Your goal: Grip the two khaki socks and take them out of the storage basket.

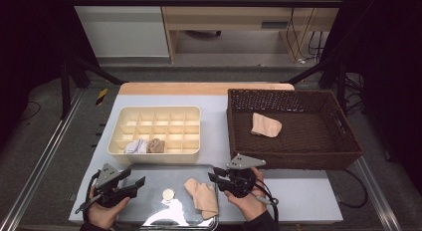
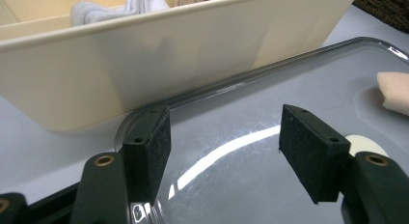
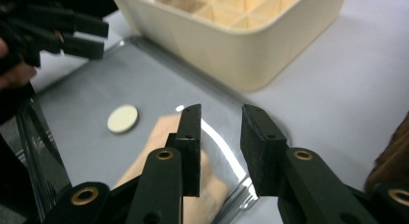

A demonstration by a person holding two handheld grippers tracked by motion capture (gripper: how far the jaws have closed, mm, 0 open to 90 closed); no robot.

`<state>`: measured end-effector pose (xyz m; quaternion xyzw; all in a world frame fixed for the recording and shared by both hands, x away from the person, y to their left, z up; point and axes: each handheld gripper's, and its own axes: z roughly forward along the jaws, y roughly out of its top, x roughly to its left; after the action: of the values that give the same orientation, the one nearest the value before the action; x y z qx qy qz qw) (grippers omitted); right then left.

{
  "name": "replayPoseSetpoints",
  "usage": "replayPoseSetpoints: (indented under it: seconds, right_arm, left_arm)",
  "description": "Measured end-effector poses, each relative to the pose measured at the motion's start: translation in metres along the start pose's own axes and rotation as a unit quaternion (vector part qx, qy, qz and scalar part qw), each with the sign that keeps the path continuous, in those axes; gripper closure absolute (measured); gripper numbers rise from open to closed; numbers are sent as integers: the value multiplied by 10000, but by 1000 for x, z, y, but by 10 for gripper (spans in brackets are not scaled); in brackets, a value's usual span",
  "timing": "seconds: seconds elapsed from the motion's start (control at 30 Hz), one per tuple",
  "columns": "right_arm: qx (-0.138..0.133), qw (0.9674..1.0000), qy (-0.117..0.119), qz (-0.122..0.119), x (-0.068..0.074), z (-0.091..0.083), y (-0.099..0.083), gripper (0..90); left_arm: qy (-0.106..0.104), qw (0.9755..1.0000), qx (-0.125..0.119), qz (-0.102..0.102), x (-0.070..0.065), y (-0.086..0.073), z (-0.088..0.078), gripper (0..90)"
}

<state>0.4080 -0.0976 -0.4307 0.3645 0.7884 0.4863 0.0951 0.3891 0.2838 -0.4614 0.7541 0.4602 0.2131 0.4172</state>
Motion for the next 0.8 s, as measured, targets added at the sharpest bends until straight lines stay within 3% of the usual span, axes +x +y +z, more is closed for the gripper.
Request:
replayPoseSetpoints:
  seconds: [0.23, 0.5, 0.77, 0.8]
  right_arm:
    - [-309, 9994, -151, -63, -4, -17, 23, 702]
    - [-548, 9972, -513, -18, -22, -34, 51, 693]
    - [-763, 9921, -994, 118, -49, -43, 80, 639]
    - [-821, 9901, -1129, 162, -54, -44, 84, 625]
  left_arm:
    - [-1, 10000, 26, -17, 1, -1, 0, 352]
    - [-4, 10000, 34, -37, 2, -1, 1, 352]
    - [0, 10000, 58, -49, 3, -2, 3, 353]
    - [3, 10000, 62, -48, 3, -1, 3, 353]
